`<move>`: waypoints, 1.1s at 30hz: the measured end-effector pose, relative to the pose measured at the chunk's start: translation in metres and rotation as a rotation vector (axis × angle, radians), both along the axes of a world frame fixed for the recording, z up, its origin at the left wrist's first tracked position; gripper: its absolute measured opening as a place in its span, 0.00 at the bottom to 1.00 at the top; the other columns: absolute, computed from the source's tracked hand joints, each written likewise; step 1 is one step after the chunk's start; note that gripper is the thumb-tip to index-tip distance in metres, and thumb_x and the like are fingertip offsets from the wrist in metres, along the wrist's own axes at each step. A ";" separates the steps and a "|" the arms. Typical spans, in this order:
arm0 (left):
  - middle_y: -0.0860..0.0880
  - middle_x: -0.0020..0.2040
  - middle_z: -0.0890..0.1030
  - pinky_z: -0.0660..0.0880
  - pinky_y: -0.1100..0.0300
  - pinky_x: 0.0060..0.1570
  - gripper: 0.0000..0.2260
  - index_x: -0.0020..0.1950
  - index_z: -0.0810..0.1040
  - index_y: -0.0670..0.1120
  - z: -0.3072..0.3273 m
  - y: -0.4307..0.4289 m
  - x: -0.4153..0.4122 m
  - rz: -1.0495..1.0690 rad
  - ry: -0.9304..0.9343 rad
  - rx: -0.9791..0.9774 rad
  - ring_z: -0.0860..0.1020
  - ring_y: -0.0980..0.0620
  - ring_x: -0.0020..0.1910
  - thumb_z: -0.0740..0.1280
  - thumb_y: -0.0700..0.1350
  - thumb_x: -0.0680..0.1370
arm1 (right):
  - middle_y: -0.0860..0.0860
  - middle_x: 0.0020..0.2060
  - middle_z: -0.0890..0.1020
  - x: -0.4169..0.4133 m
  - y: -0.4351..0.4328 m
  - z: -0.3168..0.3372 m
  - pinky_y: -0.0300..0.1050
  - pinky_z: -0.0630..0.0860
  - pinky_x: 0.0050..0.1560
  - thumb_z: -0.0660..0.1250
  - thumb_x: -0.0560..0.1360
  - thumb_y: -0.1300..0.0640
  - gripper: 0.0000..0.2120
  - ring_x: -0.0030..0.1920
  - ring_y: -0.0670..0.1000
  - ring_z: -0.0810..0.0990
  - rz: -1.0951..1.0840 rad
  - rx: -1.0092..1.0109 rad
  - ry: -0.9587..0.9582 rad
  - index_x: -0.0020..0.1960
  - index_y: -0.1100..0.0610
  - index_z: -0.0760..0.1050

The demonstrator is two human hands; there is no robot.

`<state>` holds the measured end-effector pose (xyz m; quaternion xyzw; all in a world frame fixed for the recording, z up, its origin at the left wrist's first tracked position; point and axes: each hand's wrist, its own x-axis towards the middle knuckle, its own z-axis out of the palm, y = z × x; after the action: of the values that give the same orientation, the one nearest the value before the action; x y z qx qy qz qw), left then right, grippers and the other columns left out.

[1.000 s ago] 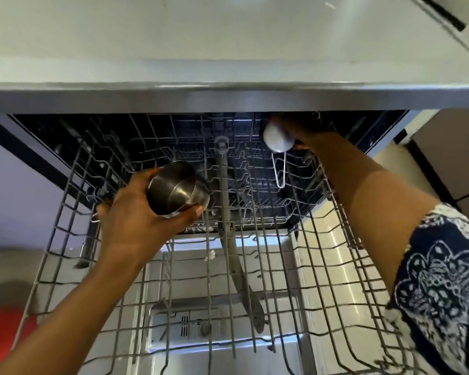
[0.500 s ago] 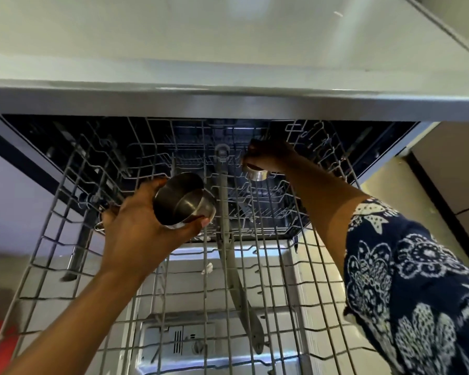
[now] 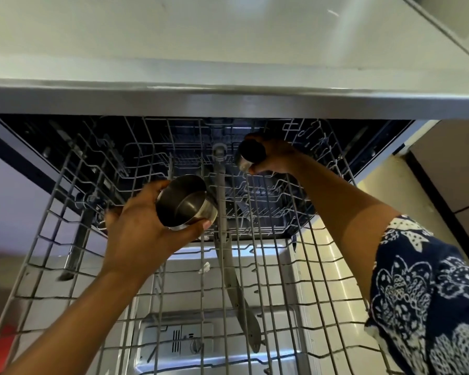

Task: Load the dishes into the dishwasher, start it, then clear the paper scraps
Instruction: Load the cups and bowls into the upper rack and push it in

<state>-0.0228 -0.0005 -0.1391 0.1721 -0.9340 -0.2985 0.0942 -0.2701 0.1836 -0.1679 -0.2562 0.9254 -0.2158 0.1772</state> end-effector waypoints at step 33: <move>0.53 0.57 0.78 0.58 0.45 0.68 0.46 0.67 0.66 0.56 0.001 0.008 -0.002 0.002 -0.032 0.024 0.73 0.47 0.62 0.64 0.77 0.55 | 0.55 0.76 0.44 0.022 -0.004 -0.026 0.63 0.63 0.68 0.73 0.68 0.63 0.52 0.73 0.64 0.56 0.095 0.349 0.149 0.77 0.49 0.39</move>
<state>-0.0248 0.0076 -0.1384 0.1788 -0.9316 -0.3068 0.0773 -0.2481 0.1795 -0.1937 -0.2802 0.9463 -0.0237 0.1598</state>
